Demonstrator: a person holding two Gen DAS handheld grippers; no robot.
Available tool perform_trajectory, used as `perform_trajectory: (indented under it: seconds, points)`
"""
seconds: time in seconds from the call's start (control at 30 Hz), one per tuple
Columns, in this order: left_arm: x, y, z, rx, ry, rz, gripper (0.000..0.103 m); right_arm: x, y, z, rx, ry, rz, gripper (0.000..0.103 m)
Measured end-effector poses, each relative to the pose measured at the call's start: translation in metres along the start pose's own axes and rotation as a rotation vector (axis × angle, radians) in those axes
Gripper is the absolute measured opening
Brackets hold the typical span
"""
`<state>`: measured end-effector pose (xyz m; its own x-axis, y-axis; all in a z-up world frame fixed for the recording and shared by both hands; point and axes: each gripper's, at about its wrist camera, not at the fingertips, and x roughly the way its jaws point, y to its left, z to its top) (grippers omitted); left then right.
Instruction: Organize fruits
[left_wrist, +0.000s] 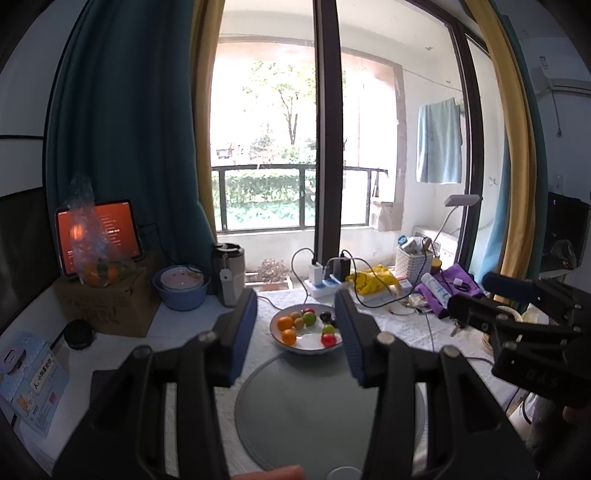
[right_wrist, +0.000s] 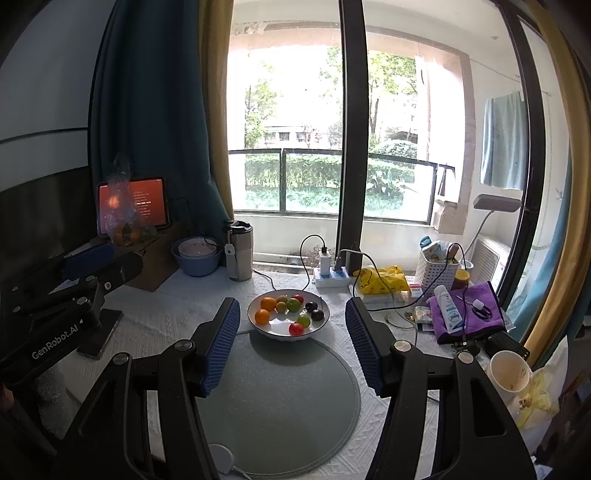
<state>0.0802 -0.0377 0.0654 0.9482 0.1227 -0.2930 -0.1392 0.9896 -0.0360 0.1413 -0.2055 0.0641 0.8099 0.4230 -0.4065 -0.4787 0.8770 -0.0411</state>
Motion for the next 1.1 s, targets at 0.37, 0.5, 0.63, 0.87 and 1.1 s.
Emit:
perform_trajectory:
  seconds: [0.37, 0.5, 0.63, 0.87, 1.1]
  points:
    - [-0.0002, -0.0005, 0.0000, 0.000, 0.002, -0.003, 0.045, 0.0009, 0.0002, 0.0001, 0.001, 0.001, 0.000, 0.063]
    - [0.0001, -0.0011, 0.0000, -0.001, 0.003, -0.002, 0.045, 0.0009, 0.0000, -0.0001, 0.002, 0.002, 0.000, 0.063]
    - [0.0001, -0.0024, -0.0001, -0.002, 0.000, -0.001, 0.045, 0.0005, -0.0005, 0.0000, 0.001, 0.002, 0.000, 0.063]
    - [0.0003, -0.0030, -0.0005, -0.003, 0.001, -0.002, 0.045, 0.0009, -0.0009, 0.0005, 0.002, 0.003, -0.002, 0.063]
    - [-0.0005, -0.0038, -0.0007, -0.002, 0.001, 0.000, 0.045, 0.0015, -0.0010, 0.0002, 0.002, 0.003, -0.001, 0.063]
